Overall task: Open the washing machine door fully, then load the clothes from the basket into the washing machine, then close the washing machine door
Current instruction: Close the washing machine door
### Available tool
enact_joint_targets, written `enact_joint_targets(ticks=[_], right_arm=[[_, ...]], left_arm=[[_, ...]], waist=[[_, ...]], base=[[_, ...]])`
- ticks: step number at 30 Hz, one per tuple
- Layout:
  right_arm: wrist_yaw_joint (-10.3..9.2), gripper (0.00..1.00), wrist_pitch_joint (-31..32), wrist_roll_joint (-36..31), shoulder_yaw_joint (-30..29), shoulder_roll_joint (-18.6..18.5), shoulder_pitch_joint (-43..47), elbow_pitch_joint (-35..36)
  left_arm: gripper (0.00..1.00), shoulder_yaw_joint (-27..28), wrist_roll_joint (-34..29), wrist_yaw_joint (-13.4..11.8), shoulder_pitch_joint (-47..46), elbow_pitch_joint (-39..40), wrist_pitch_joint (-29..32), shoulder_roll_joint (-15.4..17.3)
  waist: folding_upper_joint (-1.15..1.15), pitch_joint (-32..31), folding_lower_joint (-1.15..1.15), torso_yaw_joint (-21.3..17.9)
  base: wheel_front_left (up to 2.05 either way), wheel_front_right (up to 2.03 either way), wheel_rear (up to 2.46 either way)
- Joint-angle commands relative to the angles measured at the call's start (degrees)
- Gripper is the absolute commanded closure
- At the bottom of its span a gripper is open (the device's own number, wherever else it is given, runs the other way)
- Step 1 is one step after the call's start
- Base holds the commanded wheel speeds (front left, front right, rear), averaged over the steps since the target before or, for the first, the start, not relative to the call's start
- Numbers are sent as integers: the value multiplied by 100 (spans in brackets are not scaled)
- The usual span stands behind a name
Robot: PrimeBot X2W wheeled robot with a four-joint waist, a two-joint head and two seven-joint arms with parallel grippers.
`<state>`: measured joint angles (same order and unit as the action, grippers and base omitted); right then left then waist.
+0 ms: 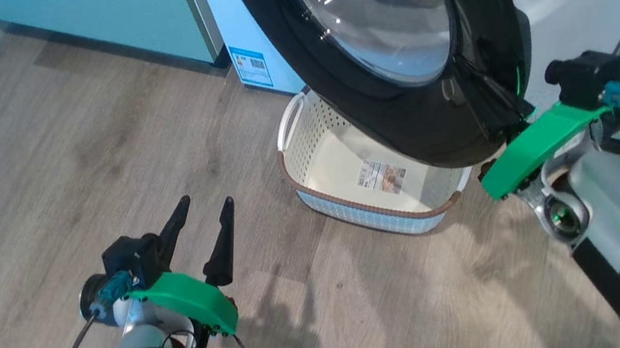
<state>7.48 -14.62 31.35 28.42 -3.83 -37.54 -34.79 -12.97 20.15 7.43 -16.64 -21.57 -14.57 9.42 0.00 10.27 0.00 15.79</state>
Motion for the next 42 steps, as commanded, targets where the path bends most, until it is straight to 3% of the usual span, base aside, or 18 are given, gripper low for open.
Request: enact_joint_targets(ticks=[1, 17, 30, 42], right_arm=[[1, 100, -38, 36, -45, 90, -324, 81], [1, 100, -38, 28, -844, -247, -1458, -540], [1, 100, -38, 50, -1000, -685, -2343, -1245], [1, 100, -38, -61, -1181, -1021, -2908, -1475]], left_arm=[[0, 215, -50, 6, -254, 191, -43, 79], [0, 303, -100, 6, -505, 302, -43, -78], [0, 291, -86, 6, -732, 319, -43, -223], [0, 348, -101, 6, -871, 307, -43, -304]], waist=[[0, 102, 0, 8], [0, 790, 0, 34], [0, 1079, 0, 106], [0, 1340, 0, 144]], base=[[0, 0, 0], [0, 0, 0], [0, 0, 0], [0, 0, 0]])
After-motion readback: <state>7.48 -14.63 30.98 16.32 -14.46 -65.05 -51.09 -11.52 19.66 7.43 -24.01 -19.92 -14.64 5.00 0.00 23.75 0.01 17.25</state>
